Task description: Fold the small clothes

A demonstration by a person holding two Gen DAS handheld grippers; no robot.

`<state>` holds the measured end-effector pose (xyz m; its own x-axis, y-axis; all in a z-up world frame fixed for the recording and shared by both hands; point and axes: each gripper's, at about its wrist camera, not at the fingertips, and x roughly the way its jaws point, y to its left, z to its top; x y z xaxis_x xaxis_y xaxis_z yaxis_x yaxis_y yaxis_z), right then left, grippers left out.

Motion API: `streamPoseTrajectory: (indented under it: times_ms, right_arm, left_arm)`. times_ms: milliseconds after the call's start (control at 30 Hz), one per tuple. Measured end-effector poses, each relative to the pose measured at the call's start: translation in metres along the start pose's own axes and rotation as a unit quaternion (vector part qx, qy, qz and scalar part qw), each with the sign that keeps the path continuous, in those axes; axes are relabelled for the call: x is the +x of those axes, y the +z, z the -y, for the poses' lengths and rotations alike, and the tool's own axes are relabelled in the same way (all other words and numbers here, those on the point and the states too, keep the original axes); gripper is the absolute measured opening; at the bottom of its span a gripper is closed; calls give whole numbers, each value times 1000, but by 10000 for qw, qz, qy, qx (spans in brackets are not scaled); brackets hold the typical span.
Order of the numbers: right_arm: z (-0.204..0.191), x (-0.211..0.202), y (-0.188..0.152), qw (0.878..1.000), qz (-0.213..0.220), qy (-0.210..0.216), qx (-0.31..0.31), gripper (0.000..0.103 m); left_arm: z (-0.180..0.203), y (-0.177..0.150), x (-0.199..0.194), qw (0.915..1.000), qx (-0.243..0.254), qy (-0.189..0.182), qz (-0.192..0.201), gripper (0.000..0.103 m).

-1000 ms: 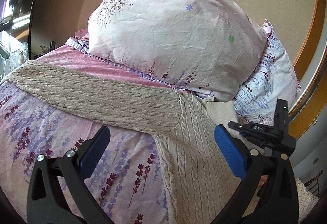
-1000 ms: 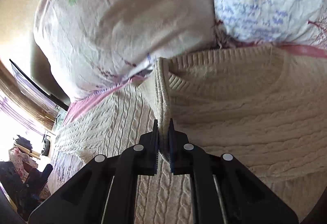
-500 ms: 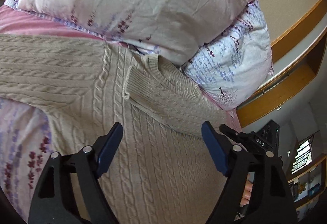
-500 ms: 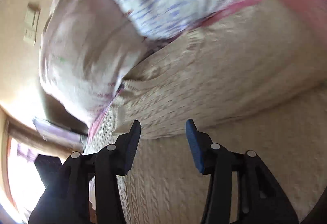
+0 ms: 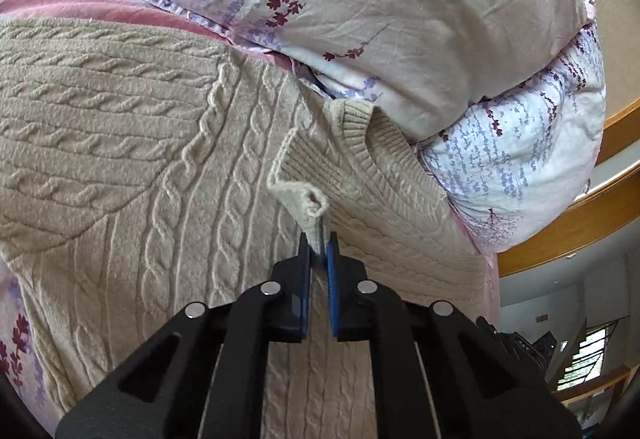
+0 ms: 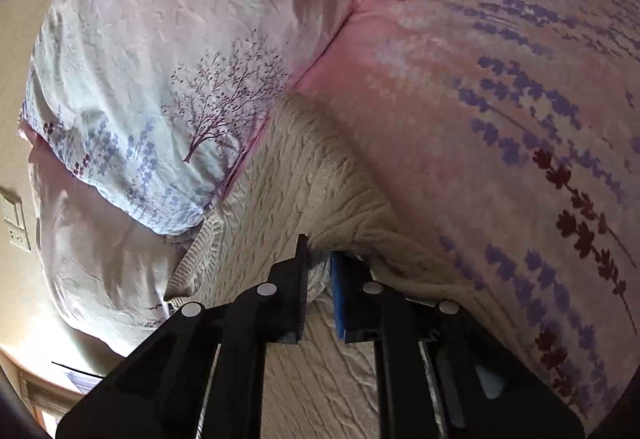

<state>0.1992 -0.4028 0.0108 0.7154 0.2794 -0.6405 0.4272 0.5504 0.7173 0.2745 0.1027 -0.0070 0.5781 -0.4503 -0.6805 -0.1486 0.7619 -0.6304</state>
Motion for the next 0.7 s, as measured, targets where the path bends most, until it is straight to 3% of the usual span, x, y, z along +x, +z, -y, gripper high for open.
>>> streamPoseTrajectory:
  times_ms: [233,300,333,367,400,433,467,600,700]
  right_arm:
    - [-18,4,-14,9987,60,-367,-349,11]
    - [-19,-1,-16,9979,14,-441,-479,16]
    - [-20,-6,-18,9974,0,-497,-524,25]
    - [-22,-9,-21,9970,-2,-539,-564,29]
    - [-23,-15,-23,9964,4,-569,-622,41]
    - [-27,-20,-27,9954,57,-638,-711,54]
    - [-30,-26,-30,9945,132,-659,-803,56]
    - [-57,-37,-45,9859,338,-630,-1510,56]
    - [-89,-22,-60,9761,111,-458,-2122,56]
  left_arm:
    - [-4,6,8,9996,86,229,153,7]
    - [-7,5,3,9999,81,126,58,11]
    - [-9,2,-3,9999,107,67,39,13]
    - [-12,-1,-13,9999,135,15,34,23]
    - [-17,-3,-26,9999,152,-12,64,31]
    - [-23,-5,-40,9998,156,26,116,51]
    - [-31,-7,-56,9996,146,97,217,60]
    - [-79,-7,-121,9976,-120,277,628,61]
    - [-121,-4,-158,9937,-558,499,834,61]
